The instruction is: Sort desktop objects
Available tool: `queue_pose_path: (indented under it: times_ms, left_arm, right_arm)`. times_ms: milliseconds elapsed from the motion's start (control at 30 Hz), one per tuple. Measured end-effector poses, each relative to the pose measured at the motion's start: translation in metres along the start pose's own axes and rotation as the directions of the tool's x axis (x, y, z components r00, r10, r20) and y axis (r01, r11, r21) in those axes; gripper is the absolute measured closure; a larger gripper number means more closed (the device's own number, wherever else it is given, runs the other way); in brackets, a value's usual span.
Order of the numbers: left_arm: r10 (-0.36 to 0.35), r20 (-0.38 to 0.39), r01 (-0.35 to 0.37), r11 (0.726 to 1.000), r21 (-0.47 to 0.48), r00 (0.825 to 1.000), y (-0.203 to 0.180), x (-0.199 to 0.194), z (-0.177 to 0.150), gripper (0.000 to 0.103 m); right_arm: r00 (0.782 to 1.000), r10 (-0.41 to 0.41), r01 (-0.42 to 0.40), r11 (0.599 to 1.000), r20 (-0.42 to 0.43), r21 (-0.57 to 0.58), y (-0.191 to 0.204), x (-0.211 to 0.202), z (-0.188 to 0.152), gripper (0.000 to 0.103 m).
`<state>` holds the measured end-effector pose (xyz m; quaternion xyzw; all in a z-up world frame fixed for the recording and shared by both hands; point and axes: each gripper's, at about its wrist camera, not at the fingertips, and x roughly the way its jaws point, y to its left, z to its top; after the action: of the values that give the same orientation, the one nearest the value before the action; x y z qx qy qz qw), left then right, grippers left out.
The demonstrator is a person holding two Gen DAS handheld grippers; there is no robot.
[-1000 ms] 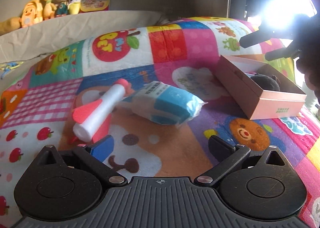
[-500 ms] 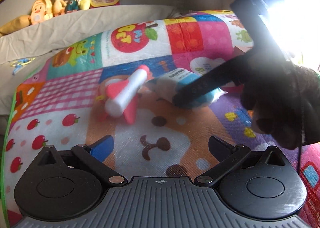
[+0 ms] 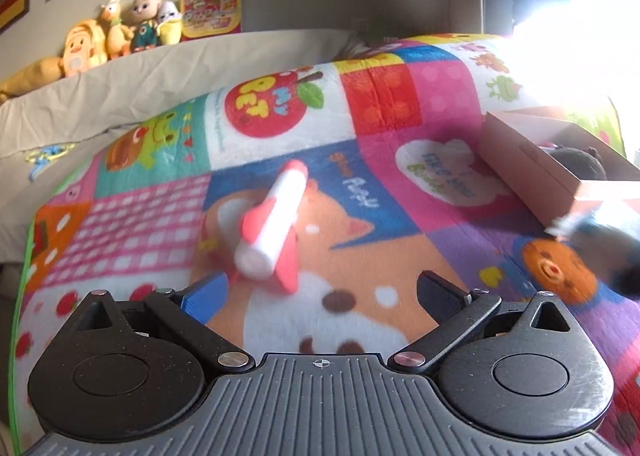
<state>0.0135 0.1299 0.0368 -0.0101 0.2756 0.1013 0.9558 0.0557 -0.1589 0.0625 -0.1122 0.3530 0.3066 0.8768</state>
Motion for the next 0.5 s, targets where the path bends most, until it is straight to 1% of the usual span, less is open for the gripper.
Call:
queue_pose_path:
  times_ms: [67, 133, 200, 233, 267, 300, 333, 400, 433, 467, 500]
  left_arm:
    - [0.026, -0.015, -0.026, 1.000, -0.011, 1.000, 0.000, 0.017, 0.010, 0.000]
    - [0.059, -0.041, -0.060, 0.998, -0.017, 0.997, 0.000, 0.035, 0.020, 0.000]
    - [0.096, -0.063, -0.097, 0.995, -0.013, 0.993, -0.001, 0.052, 0.027, 0.002]
    - [0.114, -0.070, -0.114, 0.993, -0.005, 0.991, -0.002, 0.059, 0.030, 0.005]
    - [0.131, -0.079, -0.131, 0.991, 0.002, 0.988, -0.003, 0.065, 0.033, 0.012]
    - [0.145, -0.091, -0.145, 0.989, 0.004, 0.985, -0.003, 0.071, 0.035, 0.015]
    - [0.148, -0.102, -0.149, 0.989, 0.000, 0.984, -0.002, 0.076, 0.037, 0.020]
    - [0.146, -0.123, -0.148, 0.989, -0.009, 0.982, -0.001, 0.084, 0.039, 0.025]
    - [0.149, -0.129, -0.150, 0.989, -0.002, 0.980, -0.001, 0.086, 0.039, 0.030]
    - [0.146, -0.130, -0.146, 0.989, 0.011, 0.981, -0.003, 0.088, 0.039, 0.046]
    - [0.143, -0.133, -0.141, 0.990, 0.026, 0.981, -0.005, 0.089, 0.039, 0.053]
  right_arm:
    - [0.998, -0.059, 0.058, 0.996, 0.005, 0.062, -0.017, -0.009, -0.016, 0.049]
    - [0.996, -0.090, 0.089, 0.988, 0.008, 0.125, -0.031, -0.015, -0.031, 0.049]
    - [0.992, -0.123, 0.116, 0.977, 0.029, 0.178, -0.042, -0.022, -0.044, 0.043]
    - [0.989, -0.137, 0.126, 0.973, 0.047, 0.192, -0.045, -0.025, -0.049, 0.041]
    - [0.985, -0.156, 0.139, 0.970, 0.071, 0.201, -0.047, -0.028, -0.054, 0.036]
    - [0.980, -0.174, 0.152, 0.967, 0.096, 0.205, -0.049, -0.032, -0.058, 0.030]
    - [0.975, -0.189, 0.162, 0.965, 0.119, 0.208, -0.051, -0.034, -0.062, 0.028]
    - [0.967, -0.208, 0.174, 0.962, 0.150, 0.209, -0.052, -0.036, -0.066, 0.024]
    - [0.966, -0.209, 0.173, 0.961, 0.156, 0.214, -0.053, -0.035, -0.068, 0.023]
    - [0.966, -0.207, 0.170, 0.960, 0.157, 0.224, -0.055, -0.033, -0.070, 0.022]
    - [0.967, -0.205, 0.165, 0.957, 0.153, 0.239, -0.057, -0.030, -0.072, 0.020]
